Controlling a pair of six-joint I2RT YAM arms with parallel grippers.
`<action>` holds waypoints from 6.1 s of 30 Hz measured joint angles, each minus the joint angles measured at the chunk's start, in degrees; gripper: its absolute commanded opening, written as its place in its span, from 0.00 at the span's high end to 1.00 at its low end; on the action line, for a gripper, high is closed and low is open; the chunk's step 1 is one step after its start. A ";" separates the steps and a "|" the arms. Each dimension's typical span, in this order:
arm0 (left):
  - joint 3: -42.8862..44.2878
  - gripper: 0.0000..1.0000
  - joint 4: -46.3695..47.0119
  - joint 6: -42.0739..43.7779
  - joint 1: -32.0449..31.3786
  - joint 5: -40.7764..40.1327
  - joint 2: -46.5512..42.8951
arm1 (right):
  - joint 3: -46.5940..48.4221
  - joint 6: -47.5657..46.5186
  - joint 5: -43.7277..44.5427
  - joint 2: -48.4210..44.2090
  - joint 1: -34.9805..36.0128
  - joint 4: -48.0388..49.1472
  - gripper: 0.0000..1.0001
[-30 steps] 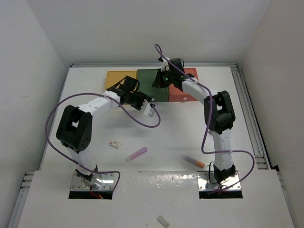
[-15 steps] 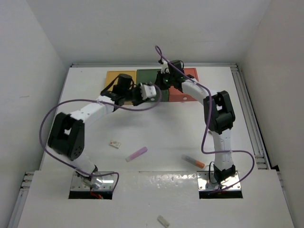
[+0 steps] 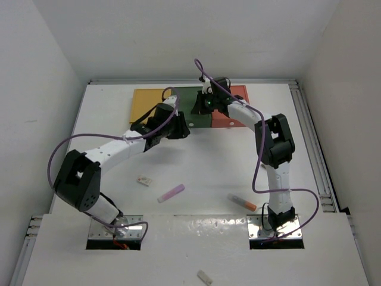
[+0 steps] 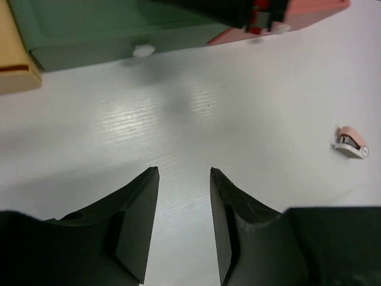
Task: Sort the stationery into containers
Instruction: Open the drawer in the storage box, then pick up the stapler from the center of the board.
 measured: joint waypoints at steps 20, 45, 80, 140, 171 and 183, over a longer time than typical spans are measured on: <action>12.87 0.48 0.07 -12.13 0.46 -8.87 22.69 | -0.22 0.57 -1.22 0.04 -0.72 0.44 1.00; 20.00 0.51 1.11 -9.29 -2.10 -20.98 29.99 | -0.92 1.90 -2.69 0.33 -1.51 1.40 1.00; 22.01 0.64 1.44 -8.26 -2.19 -22.51 33.14 | -2.54 1.90 -4.09 1.22 -1.77 2.08 1.00; -0.83 0.44 -3.78 -14.58 -9.92 -13.29 13.73 | -1.49 0.98 -2.86 2.86 -1.42 5.18 1.00; -3.45 0.13 -18.69 36.76 5.11 5.20 -29.18 | -12.85 -15.47 -2.47 -39.41 -8.11 -13.99 0.49; -4.85 0.17 -48.87 86.51 15.30 18.64 -22.03 | -32.76 -33.42 0.59 -50.40 -18.69 -42.23 0.38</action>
